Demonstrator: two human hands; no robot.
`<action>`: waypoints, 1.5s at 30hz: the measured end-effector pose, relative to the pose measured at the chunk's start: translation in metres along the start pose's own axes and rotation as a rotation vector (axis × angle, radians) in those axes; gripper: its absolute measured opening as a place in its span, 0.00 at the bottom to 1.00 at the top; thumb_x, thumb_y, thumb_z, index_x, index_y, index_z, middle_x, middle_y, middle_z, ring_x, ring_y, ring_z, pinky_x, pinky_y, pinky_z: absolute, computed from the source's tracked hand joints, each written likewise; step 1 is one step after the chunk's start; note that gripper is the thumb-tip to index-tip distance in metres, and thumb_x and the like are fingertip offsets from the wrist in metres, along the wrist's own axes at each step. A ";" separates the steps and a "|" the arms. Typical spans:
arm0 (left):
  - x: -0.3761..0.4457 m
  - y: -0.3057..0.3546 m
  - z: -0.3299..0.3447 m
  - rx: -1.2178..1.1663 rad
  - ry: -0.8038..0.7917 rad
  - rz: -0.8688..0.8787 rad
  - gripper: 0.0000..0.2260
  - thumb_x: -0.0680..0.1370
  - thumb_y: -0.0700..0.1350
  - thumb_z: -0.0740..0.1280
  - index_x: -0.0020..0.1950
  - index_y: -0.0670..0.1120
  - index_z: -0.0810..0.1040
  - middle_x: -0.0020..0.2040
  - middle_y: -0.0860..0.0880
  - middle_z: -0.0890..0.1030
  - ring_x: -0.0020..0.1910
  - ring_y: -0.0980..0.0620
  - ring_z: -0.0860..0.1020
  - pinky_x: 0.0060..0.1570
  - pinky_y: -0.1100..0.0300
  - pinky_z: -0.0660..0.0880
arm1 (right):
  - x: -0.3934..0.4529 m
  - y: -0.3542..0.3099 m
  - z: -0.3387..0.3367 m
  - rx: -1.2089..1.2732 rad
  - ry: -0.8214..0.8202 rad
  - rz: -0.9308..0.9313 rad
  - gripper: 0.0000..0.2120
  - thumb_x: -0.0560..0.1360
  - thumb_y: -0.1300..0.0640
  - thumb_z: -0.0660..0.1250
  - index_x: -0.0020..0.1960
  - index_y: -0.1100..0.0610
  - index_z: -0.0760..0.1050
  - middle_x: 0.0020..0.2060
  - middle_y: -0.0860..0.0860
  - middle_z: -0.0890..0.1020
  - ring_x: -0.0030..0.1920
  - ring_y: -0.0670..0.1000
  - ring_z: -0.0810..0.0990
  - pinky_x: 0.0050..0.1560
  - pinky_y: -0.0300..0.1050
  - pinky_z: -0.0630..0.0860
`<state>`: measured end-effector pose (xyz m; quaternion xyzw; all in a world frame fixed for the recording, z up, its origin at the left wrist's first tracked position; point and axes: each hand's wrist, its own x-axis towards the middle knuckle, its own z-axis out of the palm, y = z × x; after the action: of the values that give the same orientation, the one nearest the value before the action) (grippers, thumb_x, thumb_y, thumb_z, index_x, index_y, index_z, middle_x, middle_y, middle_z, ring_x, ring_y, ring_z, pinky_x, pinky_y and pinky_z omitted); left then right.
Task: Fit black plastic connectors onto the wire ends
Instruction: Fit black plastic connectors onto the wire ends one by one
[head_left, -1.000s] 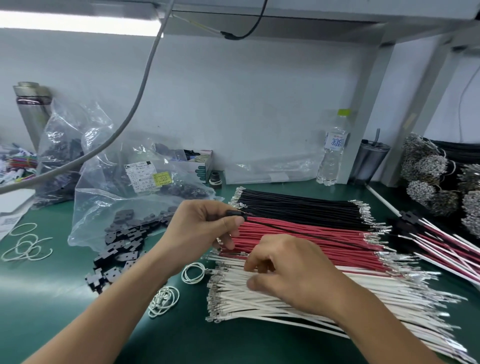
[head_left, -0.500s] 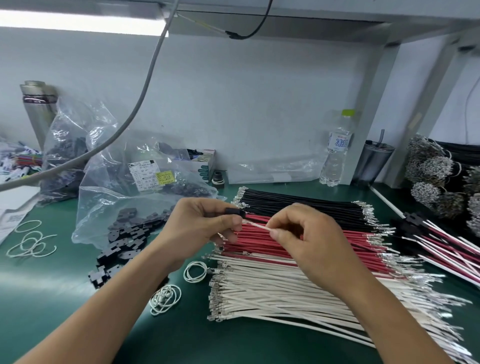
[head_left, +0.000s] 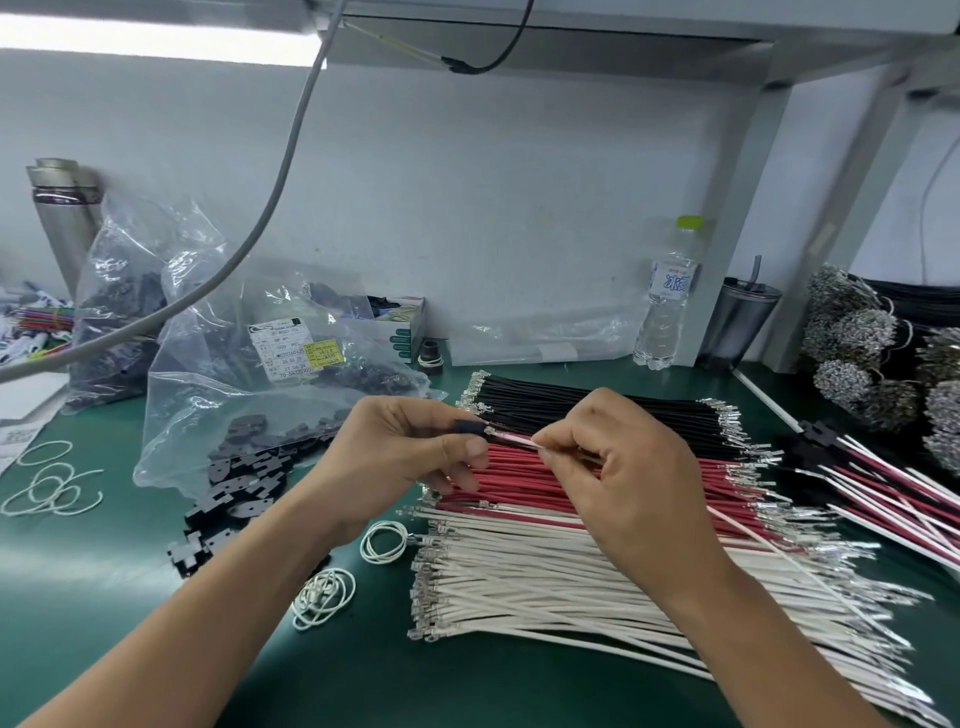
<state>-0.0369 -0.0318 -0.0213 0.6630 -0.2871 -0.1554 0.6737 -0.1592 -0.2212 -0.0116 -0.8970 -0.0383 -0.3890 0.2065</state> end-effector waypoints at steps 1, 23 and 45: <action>0.000 0.000 0.000 0.007 -0.007 0.000 0.11 0.69 0.42 0.77 0.50 0.41 0.88 0.43 0.37 0.86 0.36 0.43 0.85 0.38 0.55 0.83 | 0.000 0.000 0.001 -0.013 0.005 -0.019 0.04 0.74 0.58 0.76 0.44 0.49 0.84 0.39 0.39 0.76 0.40 0.42 0.77 0.38 0.38 0.75; -0.006 0.003 -0.001 0.242 -0.131 0.066 0.04 0.72 0.46 0.77 0.45 0.47 0.88 0.37 0.43 0.87 0.33 0.50 0.84 0.34 0.66 0.77 | -0.005 0.003 0.014 0.107 -0.057 -0.107 0.02 0.75 0.61 0.74 0.47 0.56 0.84 0.41 0.44 0.77 0.41 0.45 0.77 0.42 0.38 0.75; -0.006 0.026 -0.020 0.157 0.052 0.225 0.11 0.72 0.46 0.75 0.51 0.45 0.88 0.43 0.42 0.88 0.39 0.48 0.86 0.37 0.63 0.80 | 0.001 0.011 0.010 -0.092 -0.113 -0.039 0.12 0.83 0.40 0.55 0.50 0.43 0.75 0.41 0.38 0.74 0.42 0.42 0.73 0.38 0.40 0.68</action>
<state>-0.0347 -0.0103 0.0035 0.6809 -0.3534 -0.0385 0.6403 -0.1497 -0.2274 -0.0207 -0.9251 -0.0495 -0.3430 0.1550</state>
